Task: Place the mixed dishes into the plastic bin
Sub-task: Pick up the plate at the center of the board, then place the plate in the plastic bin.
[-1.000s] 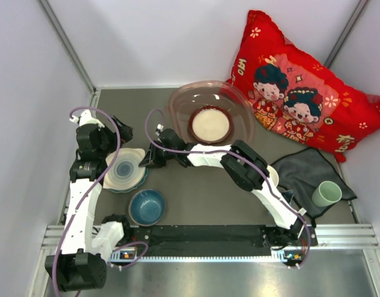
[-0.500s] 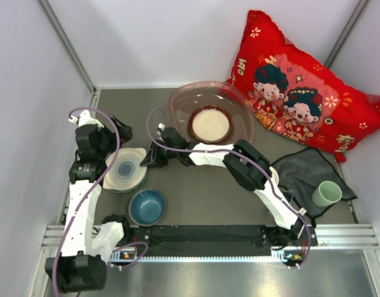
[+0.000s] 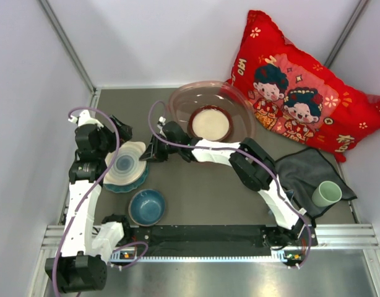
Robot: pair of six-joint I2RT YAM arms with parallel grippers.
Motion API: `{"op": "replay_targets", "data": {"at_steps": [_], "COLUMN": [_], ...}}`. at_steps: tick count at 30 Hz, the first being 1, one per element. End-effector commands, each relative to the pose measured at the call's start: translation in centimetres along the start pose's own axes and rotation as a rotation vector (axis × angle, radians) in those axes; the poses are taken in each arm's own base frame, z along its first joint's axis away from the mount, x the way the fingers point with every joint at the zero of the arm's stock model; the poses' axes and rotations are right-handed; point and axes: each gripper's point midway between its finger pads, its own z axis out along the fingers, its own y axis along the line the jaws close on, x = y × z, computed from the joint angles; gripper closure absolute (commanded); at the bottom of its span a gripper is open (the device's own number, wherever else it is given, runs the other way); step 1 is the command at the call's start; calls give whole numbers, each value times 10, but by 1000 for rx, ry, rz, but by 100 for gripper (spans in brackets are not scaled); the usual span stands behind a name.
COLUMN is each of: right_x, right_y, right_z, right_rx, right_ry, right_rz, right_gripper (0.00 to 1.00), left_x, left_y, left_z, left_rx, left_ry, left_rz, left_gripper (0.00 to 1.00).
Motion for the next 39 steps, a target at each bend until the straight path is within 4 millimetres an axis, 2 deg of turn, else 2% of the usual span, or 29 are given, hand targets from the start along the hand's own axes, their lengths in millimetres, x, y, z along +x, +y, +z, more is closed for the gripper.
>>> {"op": "replay_targets", "data": {"at_steps": [1,7,14,18,19,21,22,24,26,27,29,30,32,33,39], "right_x": [-40,-56,-81,-99,-107,-114,-122,-130,-143,-146,-160,-163,-169,-179,-206], "right_y": [124,134,127,122,116,120,112,114,102,104,90,92,78,70,32], "right_z": [-59,-82,-108,-128,-135,-149,-155,-170,-183,-191,-206,-216,-226,-237,-286], "right_rx": [-290,-279,-250,-240,-231,-234,-219,-220,-195,-198,-170,-172,-139,-126,-45], "right_ry": [-113,-158,-221,-266,-285,-310,-330,-356,-389,-403,-439,-455,-474,-501,-597], "right_rz": [-133,-159,-163,-166,-161,-166,-163,-172,-161,-165,-154,-159,-153,-147,-122], "right_gripper": [100,100,100,100,100,100,100,100,100,100,100,100,100,100,100], "left_x": [-29,-38,-56,-60,-60,-58,-58,-56,-56,-57,-56,-56,-55,-55,-54], "left_y": [-18,-27,-44,-48,-48,-47,-47,-47,-48,-47,-47,-47,-47,-47,-48], "left_z": [-13,-19,-32,-36,-36,-36,-36,-35,-35,-35,-35,-35,-35,-35,-36], "left_rx": [49,72,115,124,124,123,125,126,129,128,128,128,129,130,135], "left_ry": [-82,-100,-129,-137,-137,-132,-133,-128,-128,-131,-129,-129,-127,-126,-126], "left_rz": [-3,-11,-10,-9,-10,-11,-10,-16,-16,-16,-16,-16,-15,-16,-15], "left_gripper": [1,1,1,1,1,1,1,1,1,1,1,1,1,1,1]}}
